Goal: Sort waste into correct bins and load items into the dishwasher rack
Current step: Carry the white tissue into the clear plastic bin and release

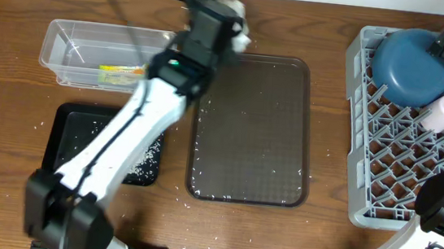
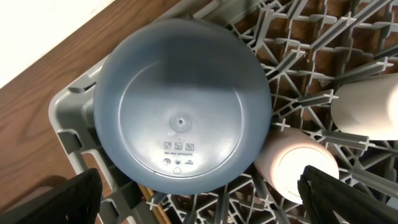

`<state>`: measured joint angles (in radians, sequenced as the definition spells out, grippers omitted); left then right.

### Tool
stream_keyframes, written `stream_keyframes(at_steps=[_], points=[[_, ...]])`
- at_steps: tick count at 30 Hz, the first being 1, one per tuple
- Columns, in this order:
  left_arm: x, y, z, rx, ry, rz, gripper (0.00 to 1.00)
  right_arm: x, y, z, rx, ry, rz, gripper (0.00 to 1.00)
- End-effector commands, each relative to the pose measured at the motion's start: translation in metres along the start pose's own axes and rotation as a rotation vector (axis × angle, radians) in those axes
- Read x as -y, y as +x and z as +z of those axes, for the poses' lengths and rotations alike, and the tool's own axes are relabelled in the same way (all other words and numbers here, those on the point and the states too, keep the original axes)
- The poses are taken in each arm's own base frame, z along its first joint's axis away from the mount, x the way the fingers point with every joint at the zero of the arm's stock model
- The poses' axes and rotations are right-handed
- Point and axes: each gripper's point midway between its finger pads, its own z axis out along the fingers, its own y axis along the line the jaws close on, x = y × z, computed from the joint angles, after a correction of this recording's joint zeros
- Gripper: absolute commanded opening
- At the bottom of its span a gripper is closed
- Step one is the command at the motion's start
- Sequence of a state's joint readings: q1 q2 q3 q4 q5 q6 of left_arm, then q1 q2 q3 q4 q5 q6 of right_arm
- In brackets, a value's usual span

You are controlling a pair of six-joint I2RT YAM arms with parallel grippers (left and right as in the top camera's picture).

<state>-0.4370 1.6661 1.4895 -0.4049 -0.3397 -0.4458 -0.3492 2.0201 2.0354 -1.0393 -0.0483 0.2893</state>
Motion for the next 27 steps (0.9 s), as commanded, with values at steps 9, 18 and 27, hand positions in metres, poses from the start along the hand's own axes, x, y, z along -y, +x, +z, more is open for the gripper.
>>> stream_keyframes(at_steps=[9, 18, 27], points=[[-0.150, -0.010, 0.038, -0.005, -0.406, -0.225, 0.10, -0.001, -0.007, -0.015, 0.036, -0.003, 0.009, 0.99], [-0.201, 0.020, 0.052, -0.148, -0.503, -0.251, 0.53, -0.001, -0.007, -0.015, 0.036, -0.003, 0.009, 0.99], [-0.192, 0.030, -0.004, -0.270, -0.448, -0.249, 0.55, -0.001, -0.007, -0.015, 0.036, -0.003, 0.009, 0.99]])
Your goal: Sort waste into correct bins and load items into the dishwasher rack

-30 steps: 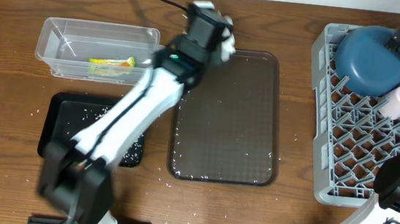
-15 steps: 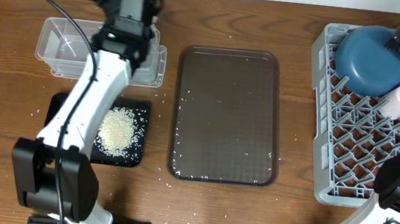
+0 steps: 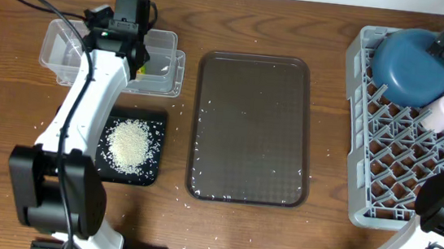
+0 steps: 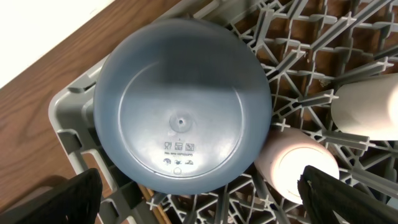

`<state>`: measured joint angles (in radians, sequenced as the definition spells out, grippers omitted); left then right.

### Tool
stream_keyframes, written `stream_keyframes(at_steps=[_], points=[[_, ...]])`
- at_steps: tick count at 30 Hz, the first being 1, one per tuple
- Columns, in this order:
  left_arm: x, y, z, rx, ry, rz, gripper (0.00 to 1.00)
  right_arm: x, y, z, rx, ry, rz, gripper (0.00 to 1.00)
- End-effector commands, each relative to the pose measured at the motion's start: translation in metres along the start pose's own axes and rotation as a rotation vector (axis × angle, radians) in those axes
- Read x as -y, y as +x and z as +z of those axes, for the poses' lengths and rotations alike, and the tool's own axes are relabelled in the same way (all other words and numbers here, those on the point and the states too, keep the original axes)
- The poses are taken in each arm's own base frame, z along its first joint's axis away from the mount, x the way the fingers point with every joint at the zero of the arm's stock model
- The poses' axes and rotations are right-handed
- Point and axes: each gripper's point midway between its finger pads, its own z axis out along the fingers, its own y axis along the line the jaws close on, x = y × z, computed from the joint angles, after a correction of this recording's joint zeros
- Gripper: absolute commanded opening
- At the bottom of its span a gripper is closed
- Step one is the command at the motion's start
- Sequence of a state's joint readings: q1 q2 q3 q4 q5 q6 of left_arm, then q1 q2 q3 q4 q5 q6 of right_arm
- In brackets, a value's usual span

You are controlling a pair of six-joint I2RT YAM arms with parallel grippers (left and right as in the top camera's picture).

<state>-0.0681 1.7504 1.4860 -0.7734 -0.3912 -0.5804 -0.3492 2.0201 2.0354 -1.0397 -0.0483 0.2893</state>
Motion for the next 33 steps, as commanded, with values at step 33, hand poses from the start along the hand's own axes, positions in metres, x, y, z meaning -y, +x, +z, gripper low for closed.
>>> stream_keyframes(at_steps=[33], points=[[-0.094, 0.161, -0.185, -0.226, 0.412, 0.014, 0.89, -0.001, -0.007, -0.015, 0.036, -0.003, 0.009, 0.99]])
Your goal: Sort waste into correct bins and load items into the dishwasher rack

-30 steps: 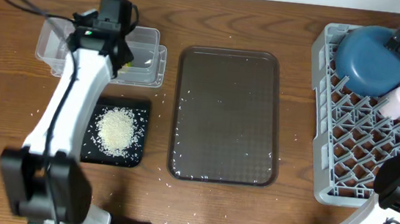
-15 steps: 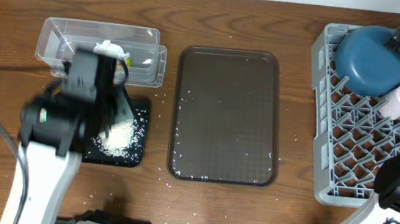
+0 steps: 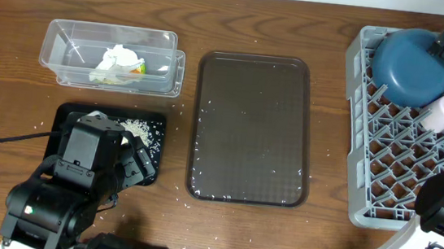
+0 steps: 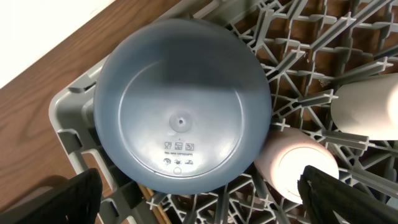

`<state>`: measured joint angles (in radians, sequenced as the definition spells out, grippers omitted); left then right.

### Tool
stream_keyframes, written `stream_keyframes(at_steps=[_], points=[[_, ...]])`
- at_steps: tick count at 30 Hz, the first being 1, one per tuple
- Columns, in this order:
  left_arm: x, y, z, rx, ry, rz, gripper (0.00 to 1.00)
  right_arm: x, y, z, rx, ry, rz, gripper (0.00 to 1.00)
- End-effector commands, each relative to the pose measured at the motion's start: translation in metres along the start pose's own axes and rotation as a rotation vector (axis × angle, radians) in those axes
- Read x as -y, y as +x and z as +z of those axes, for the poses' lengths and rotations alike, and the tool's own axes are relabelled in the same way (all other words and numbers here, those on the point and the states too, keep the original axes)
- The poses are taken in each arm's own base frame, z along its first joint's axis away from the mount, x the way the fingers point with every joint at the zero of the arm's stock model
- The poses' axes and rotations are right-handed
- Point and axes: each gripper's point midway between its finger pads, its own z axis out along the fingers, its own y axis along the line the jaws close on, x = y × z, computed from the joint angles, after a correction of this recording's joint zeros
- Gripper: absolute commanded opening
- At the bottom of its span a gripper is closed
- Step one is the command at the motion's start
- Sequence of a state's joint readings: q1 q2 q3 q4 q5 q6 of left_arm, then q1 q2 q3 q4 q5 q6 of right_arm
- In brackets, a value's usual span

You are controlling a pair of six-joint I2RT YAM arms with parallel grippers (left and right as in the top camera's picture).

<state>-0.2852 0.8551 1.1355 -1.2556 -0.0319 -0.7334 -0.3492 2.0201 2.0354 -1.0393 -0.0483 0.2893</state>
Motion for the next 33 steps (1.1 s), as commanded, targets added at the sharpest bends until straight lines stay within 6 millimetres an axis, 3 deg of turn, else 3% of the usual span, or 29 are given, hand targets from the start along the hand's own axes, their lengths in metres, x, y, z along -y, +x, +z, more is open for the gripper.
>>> stream_keyframes(at_steps=[1, 9, 16, 21, 33], points=[[-0.001, 0.002, 0.001, -0.005, -0.004, -0.008, 0.89, -0.001, -0.007, -0.015, 0.036, -0.003, 0.009, 0.99], [0.002, 0.008, 0.002, -0.043, 0.011, 0.004, 0.89, -0.001, -0.007, -0.015, 0.036, -0.003, 0.009, 0.99], [0.016, 0.013, 0.022, 0.019, 0.132, 0.390, 0.90, -0.001, -0.007, -0.015, 0.036, -0.003, 0.009, 0.99], [0.017, 0.010, 0.045, 0.211, 0.220, 0.565, 0.90, -0.001, -0.007, -0.015, 0.036, -0.003, 0.009, 0.99], [-0.024, -0.016, 0.058, 0.667, 0.258, 0.396, 0.90, -0.001, -0.007, -0.015, 0.036, -0.003, 0.009, 0.99]])
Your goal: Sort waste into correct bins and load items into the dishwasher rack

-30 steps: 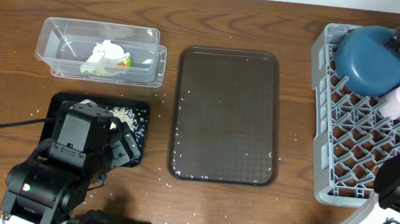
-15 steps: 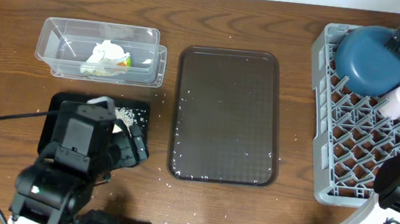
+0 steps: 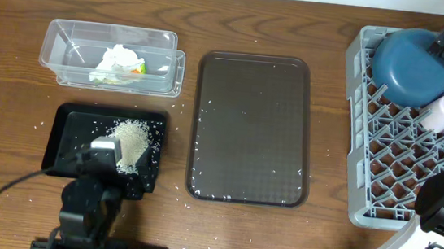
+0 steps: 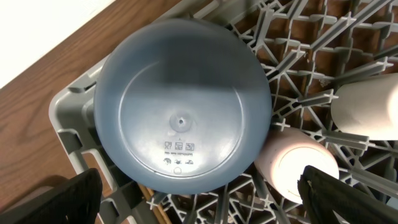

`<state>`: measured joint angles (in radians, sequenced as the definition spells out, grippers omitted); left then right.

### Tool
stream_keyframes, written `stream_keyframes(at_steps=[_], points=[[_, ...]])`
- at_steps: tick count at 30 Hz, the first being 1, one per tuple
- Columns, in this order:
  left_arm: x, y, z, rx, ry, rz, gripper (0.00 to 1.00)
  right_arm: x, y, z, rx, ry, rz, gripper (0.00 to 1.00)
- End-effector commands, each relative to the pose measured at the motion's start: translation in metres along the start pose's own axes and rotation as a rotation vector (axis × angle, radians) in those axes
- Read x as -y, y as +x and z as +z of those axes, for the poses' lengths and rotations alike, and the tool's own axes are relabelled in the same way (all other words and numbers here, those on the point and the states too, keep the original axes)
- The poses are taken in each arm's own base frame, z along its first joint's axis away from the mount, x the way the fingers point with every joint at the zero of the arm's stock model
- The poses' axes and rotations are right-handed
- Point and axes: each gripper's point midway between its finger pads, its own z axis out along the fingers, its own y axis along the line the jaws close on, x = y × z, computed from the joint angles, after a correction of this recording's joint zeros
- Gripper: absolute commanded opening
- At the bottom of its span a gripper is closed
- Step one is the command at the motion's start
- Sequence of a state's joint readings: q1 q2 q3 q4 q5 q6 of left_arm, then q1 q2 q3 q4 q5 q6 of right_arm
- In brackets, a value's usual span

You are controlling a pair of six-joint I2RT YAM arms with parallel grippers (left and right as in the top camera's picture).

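A clear bin (image 3: 53,51) at the back left holds crumpled white waste (image 3: 116,57) and a yellow-green wrapper. In front of it a black bin (image 3: 61,138) holds a heap of rice (image 3: 129,140). The grey dishwasher rack (image 3: 382,156) on the right carries an upturned blue bowl (image 4: 180,106), a pink cup (image 4: 298,165) and a white cup (image 4: 367,109). My right gripper (image 4: 208,202) hangs open over the bowl, fingers wide apart and empty. My left arm (image 3: 88,197) is folded at the table's front edge by the black bin; its jaws are hidden.
A brown tray (image 3: 250,127) lies in the middle with only stray rice grains on it. Loose grains are scattered on the wood around the black bin and the tray's front edge.
My left arm has drawn back from over the black bin's front left to the table's front edge, uncovering more of the rice. The right gripper and the rack are unchanged.
My left arm first reached to the tray's far left corner with something white at its tip, while the clear bin held only the wrapper. Then it stood over the clear bin. Afterwards the crumpled white waste lay in that bin, and the arm was back at the front.
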<state>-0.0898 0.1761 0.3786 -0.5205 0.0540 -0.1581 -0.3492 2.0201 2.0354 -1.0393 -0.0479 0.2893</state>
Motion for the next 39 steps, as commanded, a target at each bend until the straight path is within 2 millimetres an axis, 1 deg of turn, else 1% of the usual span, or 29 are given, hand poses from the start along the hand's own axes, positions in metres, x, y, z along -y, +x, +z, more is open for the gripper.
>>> stream_keyframes(at_steps=[1, 5, 9, 12, 16, 22, 24, 26, 39], points=[[-0.008, -0.003, -0.002, 0.091, -0.017, 0.013, 0.90, -0.001, -0.007, -0.015, 0.036, -0.003, 0.009, 0.99], [-0.009, -0.011, 0.003, 0.197, -0.011, 0.060, 0.90, -0.001, -0.007, -0.015, 0.036, -0.003, 0.009, 0.99], [-0.009, -0.017, 0.013, 0.271, -0.005, 0.111, 0.90, -0.001, -0.007, -0.015, 0.036, -0.003, 0.009, 0.99], [-0.009, -0.016, 0.021, 0.319, 0.001, 0.122, 0.90, -0.001, -0.007, -0.015, 0.036, -0.003, 0.009, 0.99], [-0.011, -0.009, 0.032, 0.362, 0.007, 0.123, 0.90, -0.001, -0.007, -0.015, 0.036, -0.003, 0.009, 0.99], [-0.012, -0.006, 0.033, 0.351, 0.000, 0.152, 0.90, -0.001, -0.007, -0.015, 0.036, -0.003, 0.009, 0.99], [-0.016, 0.002, 0.036, 0.316, -0.017, 0.149, 0.90, -0.001, -0.007, -0.015, 0.036, -0.003, 0.009, 0.99], [-0.021, 0.018, 0.041, 0.249, -0.034, 0.145, 0.90, -0.001, -0.007, -0.015, 0.036, -0.003, 0.009, 0.99], [-0.022, 0.016, 0.040, 0.257, -0.037, 0.145, 0.90, -0.001, -0.007, -0.015, 0.036, -0.003, 0.009, 0.99]])
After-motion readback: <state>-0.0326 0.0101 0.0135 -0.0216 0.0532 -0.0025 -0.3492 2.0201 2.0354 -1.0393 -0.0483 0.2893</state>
